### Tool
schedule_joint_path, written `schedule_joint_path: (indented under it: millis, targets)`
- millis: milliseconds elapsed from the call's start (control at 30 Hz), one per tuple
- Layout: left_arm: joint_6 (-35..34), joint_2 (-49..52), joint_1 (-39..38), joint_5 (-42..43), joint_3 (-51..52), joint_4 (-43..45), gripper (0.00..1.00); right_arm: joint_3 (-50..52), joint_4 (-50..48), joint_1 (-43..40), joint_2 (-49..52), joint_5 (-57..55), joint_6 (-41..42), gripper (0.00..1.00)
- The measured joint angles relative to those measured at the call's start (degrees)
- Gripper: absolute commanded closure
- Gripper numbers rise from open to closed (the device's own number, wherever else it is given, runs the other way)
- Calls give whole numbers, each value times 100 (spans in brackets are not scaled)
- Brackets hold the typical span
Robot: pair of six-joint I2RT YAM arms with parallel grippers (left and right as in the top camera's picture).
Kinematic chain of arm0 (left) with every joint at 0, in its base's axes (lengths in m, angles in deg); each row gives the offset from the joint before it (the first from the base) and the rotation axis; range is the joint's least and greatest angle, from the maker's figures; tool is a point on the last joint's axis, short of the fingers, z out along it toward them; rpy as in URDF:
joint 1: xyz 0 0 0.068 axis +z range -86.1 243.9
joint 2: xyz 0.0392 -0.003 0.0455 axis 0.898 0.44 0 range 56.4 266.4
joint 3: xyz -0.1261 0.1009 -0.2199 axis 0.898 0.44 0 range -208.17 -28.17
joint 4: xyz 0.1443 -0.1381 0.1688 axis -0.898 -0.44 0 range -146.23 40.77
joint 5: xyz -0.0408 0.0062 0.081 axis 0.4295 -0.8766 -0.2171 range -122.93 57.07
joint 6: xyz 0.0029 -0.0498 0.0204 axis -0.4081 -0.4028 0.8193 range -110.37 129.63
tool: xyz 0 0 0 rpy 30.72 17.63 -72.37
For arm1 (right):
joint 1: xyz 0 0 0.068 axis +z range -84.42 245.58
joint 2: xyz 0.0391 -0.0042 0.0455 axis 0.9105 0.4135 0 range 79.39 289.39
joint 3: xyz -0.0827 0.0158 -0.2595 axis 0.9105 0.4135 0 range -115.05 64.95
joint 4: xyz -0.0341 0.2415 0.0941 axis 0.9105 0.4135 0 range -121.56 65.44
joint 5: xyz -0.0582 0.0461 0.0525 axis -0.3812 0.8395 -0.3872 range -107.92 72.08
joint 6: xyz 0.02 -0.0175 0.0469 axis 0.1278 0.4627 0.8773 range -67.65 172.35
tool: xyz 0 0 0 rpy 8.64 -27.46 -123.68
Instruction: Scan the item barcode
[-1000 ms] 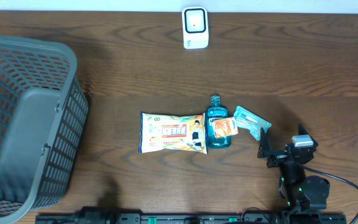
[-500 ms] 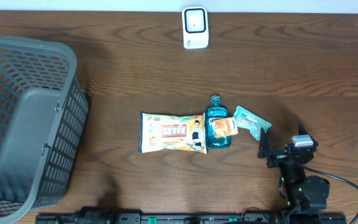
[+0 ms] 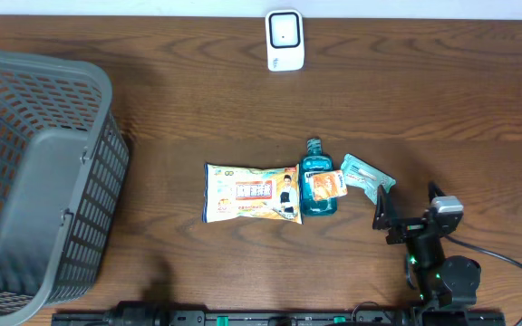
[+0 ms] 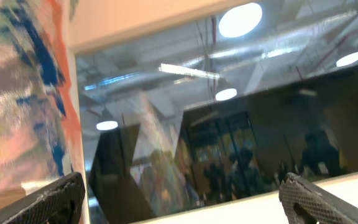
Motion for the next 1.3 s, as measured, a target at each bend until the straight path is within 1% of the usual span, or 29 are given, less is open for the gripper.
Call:
schedule_joint_path:
  millis: [133, 267, 467, 667, 833, 967, 1033, 1133, 1233, 1300]
  targets:
    - [0, 162, -11, 0, 2, 507, 0, 0, 0, 0, 0, 24, 876, 1]
    - [0, 339, -90, -2, 4, 988, 0, 0, 0, 0, 0, 42, 1320, 1]
    - [0, 367, -125, 0, 4, 1049, 1, 0, -31, 0, 0, 363, 1545, 1]
    - [0, 326, -127, 0, 4, 951, 1, 0, -98, 0, 0, 1134, 1617, 1]
    - [0, 42, -125, 0, -17, 944, 1, 0, -109, 0, 0, 1652, 1650, 1]
    - [0, 2, -125, 0, -42, 940, 1, 0, -120, 2, 0, 1971, 1895, 1]
    - [0, 2, -125, 0, -39, 935, 0, 0, -260, 0, 0, 2111, 2216, 1]
    - [-50, 2, -125, -2, -39, 977, 1, 0, -737, 0, -2, 2291, 2549, 1]
    - [-494, 2, -125, -2, 39, 1209, 1, 0, -1340, 0, -4, 2597, 2728, 1]
    - [-809, 2, -125, -2, 162, 1419, 1, 0, -1478, 0, -4, 2756, 2789, 1]
